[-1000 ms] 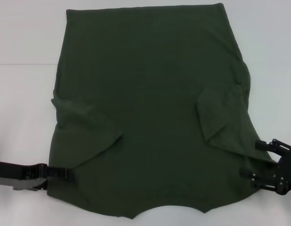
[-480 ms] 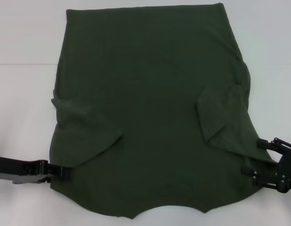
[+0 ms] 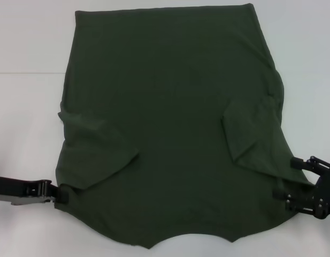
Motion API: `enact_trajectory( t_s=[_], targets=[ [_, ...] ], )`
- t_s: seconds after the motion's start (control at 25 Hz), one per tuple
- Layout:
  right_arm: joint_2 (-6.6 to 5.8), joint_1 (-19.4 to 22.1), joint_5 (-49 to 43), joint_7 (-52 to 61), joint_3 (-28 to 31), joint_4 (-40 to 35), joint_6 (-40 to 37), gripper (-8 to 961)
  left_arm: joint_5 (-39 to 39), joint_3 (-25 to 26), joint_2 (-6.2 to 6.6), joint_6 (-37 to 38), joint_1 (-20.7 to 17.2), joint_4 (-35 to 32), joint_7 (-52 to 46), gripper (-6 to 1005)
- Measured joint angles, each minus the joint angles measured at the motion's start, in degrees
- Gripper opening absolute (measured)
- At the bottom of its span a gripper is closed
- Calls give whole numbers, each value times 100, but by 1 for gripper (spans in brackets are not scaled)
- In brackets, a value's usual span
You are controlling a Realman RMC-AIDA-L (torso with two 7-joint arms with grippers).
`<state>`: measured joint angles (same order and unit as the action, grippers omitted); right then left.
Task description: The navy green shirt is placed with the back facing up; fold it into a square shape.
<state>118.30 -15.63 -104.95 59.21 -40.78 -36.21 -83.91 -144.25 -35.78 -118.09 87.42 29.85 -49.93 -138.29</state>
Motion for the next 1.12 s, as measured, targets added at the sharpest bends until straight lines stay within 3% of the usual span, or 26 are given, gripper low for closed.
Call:
enact_trajectory(
  t_s=[0.2, 0.32, 0.52, 0.68, 0.88, 1.12],
  targets=[
    [0, 18, 10, 212, 18, -43, -74, 919, -9, -5, 10, -18, 10, 28, 3, 63],
    [-85, 17, 4, 1152, 159, -210, -210, 919, -11, 9, 14, -19, 11, 36, 10, 46],
    [-491, -33, -151, 3880, 242, -1050, -807, 918, 7, 20, 25, 35, 0, 24, 16, 28],
    [-807, -469, -1354, 6411, 506, -1725, -1379, 918, 14, 26, 39, 117, -28, 1, 49, 28],
    [-858, -1221, -3005, 7762, 1415, -1818, -2036, 918, 26, 40, 65, 129, -47, 21, 106, 28],
    [-908, -1590, -3913, 8506, 1400, -1915, -1926, 915, 42, 52, 69, 153, -41, 28, 205, 28]
  ],
)
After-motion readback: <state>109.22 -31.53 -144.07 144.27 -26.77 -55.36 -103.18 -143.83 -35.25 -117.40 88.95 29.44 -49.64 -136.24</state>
